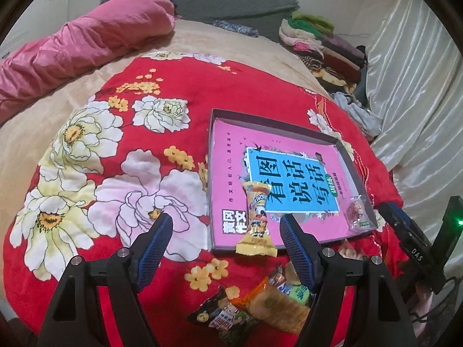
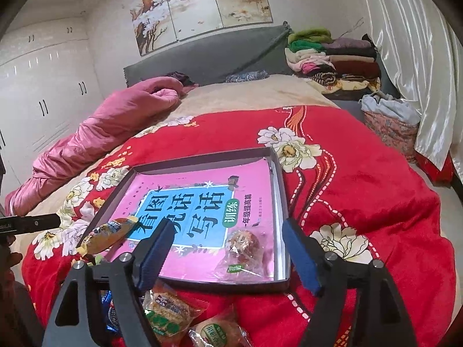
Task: Organize snacks
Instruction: 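Open the right gripper to drop the pastry bag in the tray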
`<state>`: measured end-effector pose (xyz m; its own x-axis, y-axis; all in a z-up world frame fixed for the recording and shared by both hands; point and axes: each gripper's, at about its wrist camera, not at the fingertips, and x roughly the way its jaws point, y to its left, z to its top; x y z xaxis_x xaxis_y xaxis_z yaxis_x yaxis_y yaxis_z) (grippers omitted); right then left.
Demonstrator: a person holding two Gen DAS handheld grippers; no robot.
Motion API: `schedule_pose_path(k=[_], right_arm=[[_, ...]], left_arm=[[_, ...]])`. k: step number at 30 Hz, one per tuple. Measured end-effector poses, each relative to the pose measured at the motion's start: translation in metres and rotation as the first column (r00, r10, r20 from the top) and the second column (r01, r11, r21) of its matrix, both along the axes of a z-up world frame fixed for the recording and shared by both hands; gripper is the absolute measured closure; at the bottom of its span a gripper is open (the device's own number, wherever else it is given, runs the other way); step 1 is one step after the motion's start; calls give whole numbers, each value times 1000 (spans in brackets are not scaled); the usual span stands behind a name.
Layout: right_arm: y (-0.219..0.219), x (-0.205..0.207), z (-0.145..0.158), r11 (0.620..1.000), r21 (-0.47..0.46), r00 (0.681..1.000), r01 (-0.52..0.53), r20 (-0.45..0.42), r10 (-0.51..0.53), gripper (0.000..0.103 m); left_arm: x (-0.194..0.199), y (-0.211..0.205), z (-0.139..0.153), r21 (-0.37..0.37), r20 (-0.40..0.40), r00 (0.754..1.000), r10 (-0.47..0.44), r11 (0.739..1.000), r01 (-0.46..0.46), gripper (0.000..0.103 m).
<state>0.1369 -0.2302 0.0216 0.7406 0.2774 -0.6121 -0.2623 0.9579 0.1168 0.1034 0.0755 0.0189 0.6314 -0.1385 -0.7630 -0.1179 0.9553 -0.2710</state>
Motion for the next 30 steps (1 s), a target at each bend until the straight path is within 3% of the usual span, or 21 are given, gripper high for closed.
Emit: schedule_pose_path(k=[30], right_arm=[[-7,-33,0,1000,-9,999,8,-43,-8,23]], left_arm=[[-28,-6,-30,-5,-153,988,25,1000,-26,25]])
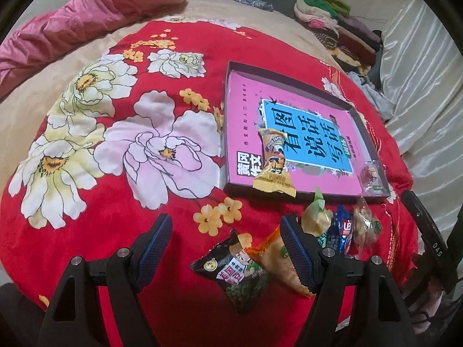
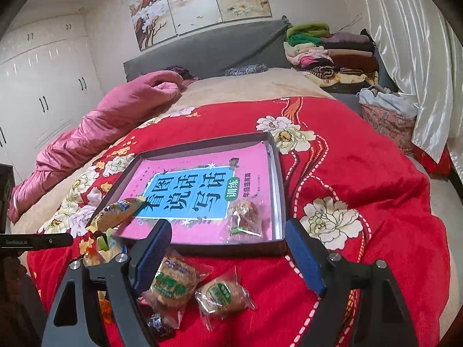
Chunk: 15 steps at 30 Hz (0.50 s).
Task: Organize snacks
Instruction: 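Open the right gripper to drop the pastry bag in the tray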
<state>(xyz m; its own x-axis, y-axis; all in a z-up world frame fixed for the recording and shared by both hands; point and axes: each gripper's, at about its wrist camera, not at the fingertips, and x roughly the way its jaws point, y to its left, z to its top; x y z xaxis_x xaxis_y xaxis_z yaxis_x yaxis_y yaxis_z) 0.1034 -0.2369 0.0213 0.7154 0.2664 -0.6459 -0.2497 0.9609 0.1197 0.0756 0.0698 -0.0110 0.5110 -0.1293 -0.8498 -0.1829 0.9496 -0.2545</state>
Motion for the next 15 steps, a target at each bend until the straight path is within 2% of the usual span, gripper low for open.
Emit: schedule_pose_path(k=[10,15], right_arm=[[4,-11,-6,999,-39,999,7,-40,-9,23],[9,-17,-10,998,-66,998,-6,-59,2,23]], left_arm=[[-5,8,-4,19,-42,998,39,999,-38,25],[-11,10,-15,-23,-87,995,54,998,-56,25]])
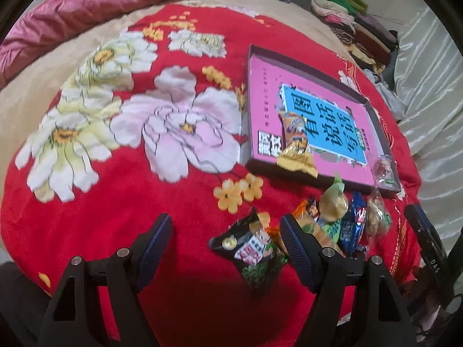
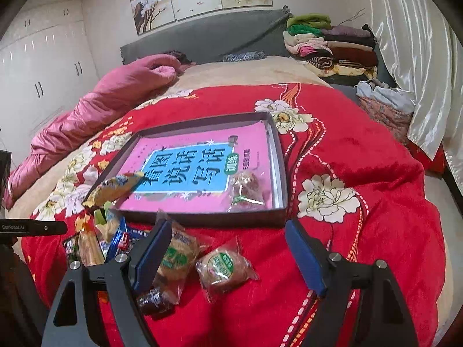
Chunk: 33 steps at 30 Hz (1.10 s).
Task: Organize snacks
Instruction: 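Open the right gripper to drop the pastry bag in the tray, then grasp the black-and-green pea snack bag with the left gripper while the right grasps a round pastry bag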
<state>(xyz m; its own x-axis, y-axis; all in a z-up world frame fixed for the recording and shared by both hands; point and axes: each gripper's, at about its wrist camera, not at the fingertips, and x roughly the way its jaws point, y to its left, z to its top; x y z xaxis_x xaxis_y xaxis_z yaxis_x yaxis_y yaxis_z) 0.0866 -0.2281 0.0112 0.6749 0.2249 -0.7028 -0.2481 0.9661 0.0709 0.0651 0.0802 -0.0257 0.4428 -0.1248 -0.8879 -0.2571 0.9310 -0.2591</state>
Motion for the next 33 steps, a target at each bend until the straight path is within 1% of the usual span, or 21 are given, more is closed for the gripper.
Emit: schedule_pose_path(k=[3,6,12,16,20,31,33], right_arm=[[2,-2,0,1000,-10,1000,-8,-3,8,23],[3,-4,-2,1000,-17,1000,-13,-11,12,23],[3,-5,-4,1000,-26,999,-13,-30,12,23],[2,-5,-7,999,-41,999,-9,-46,7,22],[1,-5,-10,999,-43,998,-4,-59,1,23],[7,-3,-20,997,-74,995,-23,-97,15,22],[7,-3,-21,996,-81,994,-24,-104,16,23]], left_arm=[[-3,-1,-7,-33,-27,1000,-1,999,0,25],[-5,-2,-10,-39,-35,999,0,999,-2,25],[-8,-6,-17,-40,-60,998,13,999,-16,25],[-8,-9,-21,-20,-74,997,27,999,-29,25],[-7,-14,-24,-1,-76,997,27,1000,-27,25],[-8,-15,-29,-18,-64,997,40,999,-41,25],[-8,-16,-29,-20,-58,998,37,999,-38,28]])
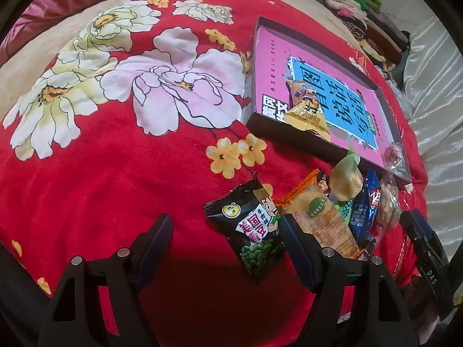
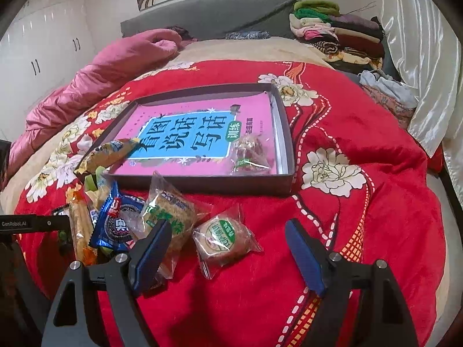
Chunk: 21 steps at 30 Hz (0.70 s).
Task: Organize snacks
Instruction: 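Grasp the black-and-green pea snack bag with the left gripper while the right grasps a round pastry bag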
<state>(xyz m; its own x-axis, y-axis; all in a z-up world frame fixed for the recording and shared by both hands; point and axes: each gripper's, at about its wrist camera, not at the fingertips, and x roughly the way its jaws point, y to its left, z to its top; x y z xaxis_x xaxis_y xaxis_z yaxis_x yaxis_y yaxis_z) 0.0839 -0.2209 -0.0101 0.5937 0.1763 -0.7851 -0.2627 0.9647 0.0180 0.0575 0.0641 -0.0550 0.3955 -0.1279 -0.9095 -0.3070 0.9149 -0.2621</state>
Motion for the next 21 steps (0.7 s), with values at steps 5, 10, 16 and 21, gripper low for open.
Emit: schedule_pose_path(k=[5,10,16,21], right_arm=[[-4,4,-7,1000,5,999,16,-38,-16,23],[-13,10,-13,998,7,996,56,-70,-55,22],[-7,11,-20,999,-39,995,36,-86,-39,23],[3,11,-26,994,-112,996,1,-91,-11,22]], left_arm=[[2,-3,-1,-4,14,1000,-5,1000,5,32],[3,-3,-2,-21,28,1000,-10,1000,11,39],[7,-2,-3,-44,39,999,-20,999,22,51],[8,-3,-2,-72,50,998,-33,997,36,62]])
